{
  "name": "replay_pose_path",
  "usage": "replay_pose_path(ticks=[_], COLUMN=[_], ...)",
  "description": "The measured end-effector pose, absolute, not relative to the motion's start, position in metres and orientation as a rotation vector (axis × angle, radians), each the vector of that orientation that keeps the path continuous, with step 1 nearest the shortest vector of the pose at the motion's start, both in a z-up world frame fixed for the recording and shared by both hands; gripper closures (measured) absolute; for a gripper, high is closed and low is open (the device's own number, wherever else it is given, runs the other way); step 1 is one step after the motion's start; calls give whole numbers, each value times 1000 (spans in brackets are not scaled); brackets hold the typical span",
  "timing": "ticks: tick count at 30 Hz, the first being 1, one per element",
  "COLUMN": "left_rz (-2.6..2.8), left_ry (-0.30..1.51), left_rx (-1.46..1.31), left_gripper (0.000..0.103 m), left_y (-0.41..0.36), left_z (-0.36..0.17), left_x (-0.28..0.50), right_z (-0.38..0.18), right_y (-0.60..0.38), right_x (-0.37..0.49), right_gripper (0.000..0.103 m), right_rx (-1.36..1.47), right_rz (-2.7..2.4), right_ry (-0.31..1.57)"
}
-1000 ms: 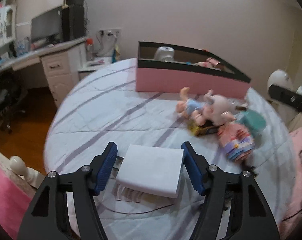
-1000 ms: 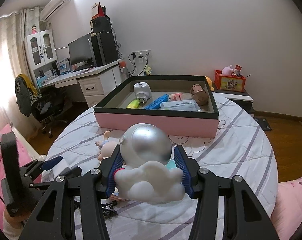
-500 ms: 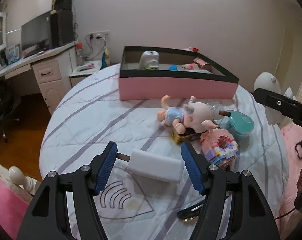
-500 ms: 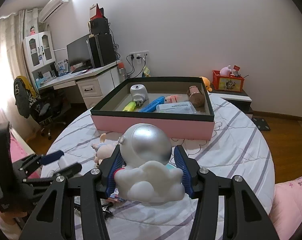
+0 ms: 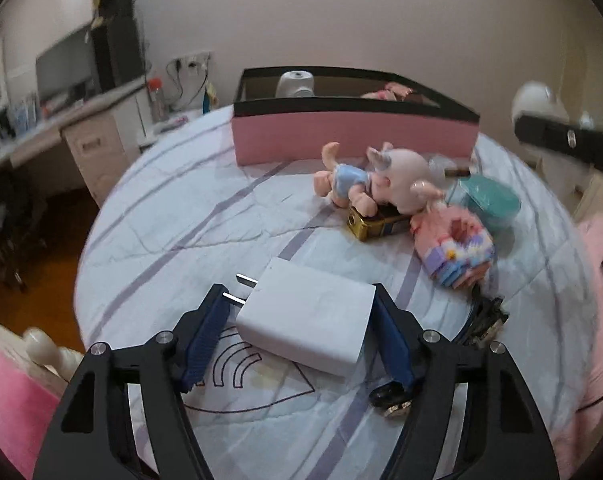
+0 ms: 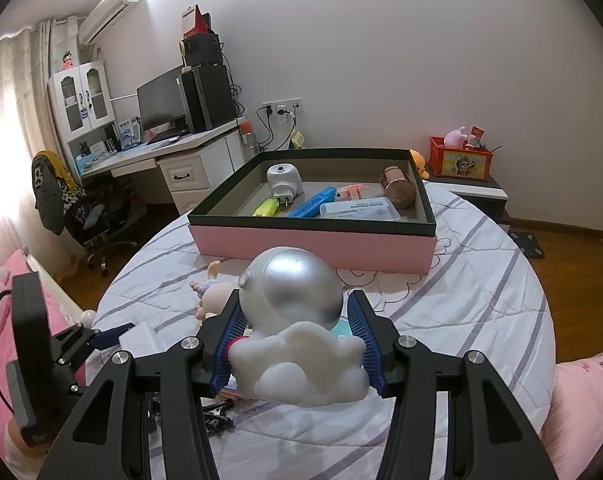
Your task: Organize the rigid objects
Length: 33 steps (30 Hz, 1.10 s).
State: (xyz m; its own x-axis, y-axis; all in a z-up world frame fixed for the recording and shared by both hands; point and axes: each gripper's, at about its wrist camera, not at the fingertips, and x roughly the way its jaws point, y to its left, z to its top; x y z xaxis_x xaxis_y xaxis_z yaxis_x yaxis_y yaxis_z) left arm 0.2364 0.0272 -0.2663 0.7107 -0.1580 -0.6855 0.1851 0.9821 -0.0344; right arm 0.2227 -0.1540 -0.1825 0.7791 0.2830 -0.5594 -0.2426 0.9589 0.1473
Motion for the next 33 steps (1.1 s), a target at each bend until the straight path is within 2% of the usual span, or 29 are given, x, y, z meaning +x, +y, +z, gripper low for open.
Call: replay_pose_path(ticks=[5, 11, 18, 26, 33], left_rz=[-183, -216, -278, -260, -219], left_ry=[725, 630, 592, 708, 770], left_rx=[21, 21, 37, 31, 48], left_gripper=[32, 32, 32, 32, 32], left_y=[31, 21, -5, -16, -10], left_z=[-251, -207, -167, -179, -201], left_x=[242, 256, 325, 425, 453], right_z=[-180, -171, -157, -171, -193], right_y=[-155, -157, -165, -161, -133], right_x=[225, 233, 282, 366, 402], right_gripper=[50, 50, 50, 50, 49], right_rx=[62, 50, 21, 2, -44], right_rz=[282, 273, 241, 230, 284], right_ry=[610, 591, 583, 698, 782])
